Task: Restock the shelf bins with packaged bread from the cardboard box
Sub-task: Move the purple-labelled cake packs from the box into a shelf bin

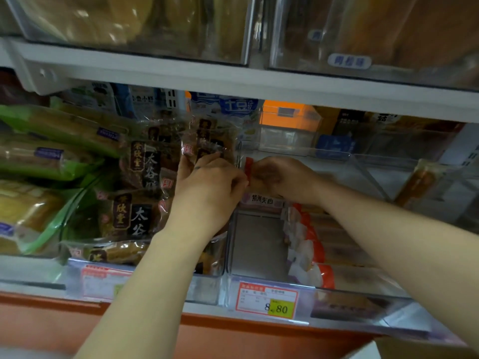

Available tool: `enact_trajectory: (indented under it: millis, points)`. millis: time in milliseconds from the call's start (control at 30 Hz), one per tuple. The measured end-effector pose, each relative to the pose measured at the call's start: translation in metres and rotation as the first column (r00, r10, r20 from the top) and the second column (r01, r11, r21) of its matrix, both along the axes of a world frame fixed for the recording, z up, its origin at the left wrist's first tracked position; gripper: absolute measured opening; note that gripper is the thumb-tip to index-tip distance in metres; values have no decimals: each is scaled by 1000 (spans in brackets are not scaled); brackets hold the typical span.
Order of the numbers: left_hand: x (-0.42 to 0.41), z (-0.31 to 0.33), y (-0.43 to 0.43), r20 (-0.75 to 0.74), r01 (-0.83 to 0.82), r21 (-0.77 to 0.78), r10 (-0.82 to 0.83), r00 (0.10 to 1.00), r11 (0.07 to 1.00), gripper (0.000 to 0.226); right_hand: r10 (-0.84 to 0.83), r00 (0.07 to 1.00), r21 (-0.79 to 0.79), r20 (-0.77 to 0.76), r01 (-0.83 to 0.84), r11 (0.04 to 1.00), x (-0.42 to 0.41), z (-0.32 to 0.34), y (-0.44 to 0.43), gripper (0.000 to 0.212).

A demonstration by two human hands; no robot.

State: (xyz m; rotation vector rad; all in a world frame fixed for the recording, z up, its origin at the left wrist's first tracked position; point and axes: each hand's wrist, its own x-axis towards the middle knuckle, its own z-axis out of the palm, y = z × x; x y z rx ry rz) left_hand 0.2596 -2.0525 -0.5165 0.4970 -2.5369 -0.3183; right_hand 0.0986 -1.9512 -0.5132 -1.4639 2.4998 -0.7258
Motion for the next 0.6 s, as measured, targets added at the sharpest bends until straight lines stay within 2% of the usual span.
enact_trajectory:
  millis: [100,267,400,500,600]
  points:
    - [5,12,12,34,-14,0,14,999,1000,20,-17,1000,-61,16,18,998,26,17,29,39]
    - [25,33,56,27,7,-45,-5,1000,999,23,-13,999,-15,-50,12,1000,72,43,95,33]
    - [45,38,103,-31,138,-69,-141,990,988,23,-18,995,-28,-96,15,999,111,58,156,30]
    - [60,27,143,-79,241,-25,-242,967,970,21,-39,994,1,-101,39,999,132,54,204,27]
    - [66,9,179,-4,299,44,-300,954,953,22,-92,991,32,-96,96,995,147,43,251,24]
